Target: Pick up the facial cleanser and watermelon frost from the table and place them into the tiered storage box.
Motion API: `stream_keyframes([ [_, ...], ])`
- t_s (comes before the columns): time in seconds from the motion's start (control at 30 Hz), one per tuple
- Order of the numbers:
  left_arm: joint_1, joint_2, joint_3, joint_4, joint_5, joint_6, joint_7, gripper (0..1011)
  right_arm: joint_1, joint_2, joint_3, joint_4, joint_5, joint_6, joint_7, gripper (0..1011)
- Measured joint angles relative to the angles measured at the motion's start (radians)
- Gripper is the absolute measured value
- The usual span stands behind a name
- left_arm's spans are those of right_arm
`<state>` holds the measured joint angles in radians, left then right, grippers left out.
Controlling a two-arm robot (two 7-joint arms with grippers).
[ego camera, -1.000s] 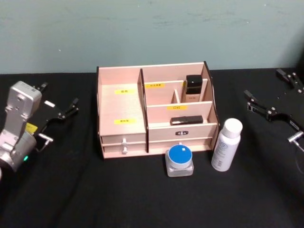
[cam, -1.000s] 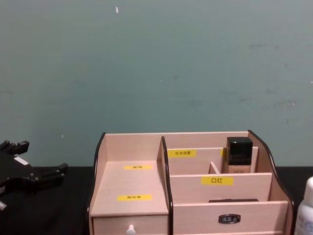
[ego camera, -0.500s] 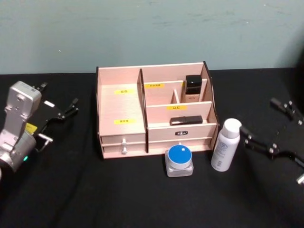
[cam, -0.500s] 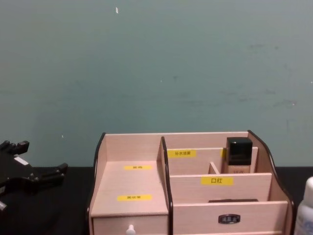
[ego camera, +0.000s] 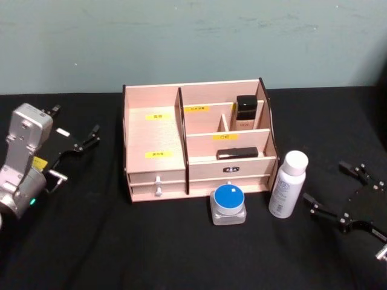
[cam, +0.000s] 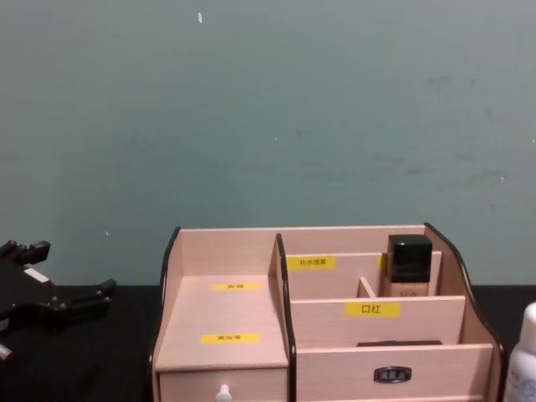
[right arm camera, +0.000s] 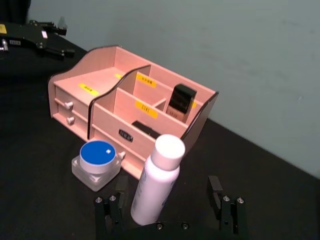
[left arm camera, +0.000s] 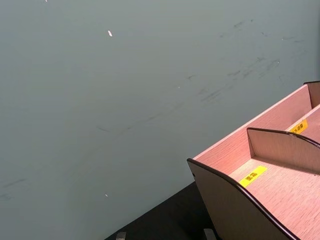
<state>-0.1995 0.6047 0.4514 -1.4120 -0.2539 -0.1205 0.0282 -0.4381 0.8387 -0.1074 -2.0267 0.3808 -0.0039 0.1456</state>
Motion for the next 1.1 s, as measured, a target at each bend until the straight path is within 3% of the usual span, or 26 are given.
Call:
stream_keyframes([
  [0.43,0.0,0.0,0.0,0.0,0.0,0.0,0.0,1001,0.069,-0.056,-0.034,0.07,0.015,0.064,0.049,1002],
  [1.1,0.0,0.0,0.0,0.0,0.0,0.0,0.0,1001,0.209,-0.156,-0.09,0.184,-0.045,0.092,0.1,1002],
])
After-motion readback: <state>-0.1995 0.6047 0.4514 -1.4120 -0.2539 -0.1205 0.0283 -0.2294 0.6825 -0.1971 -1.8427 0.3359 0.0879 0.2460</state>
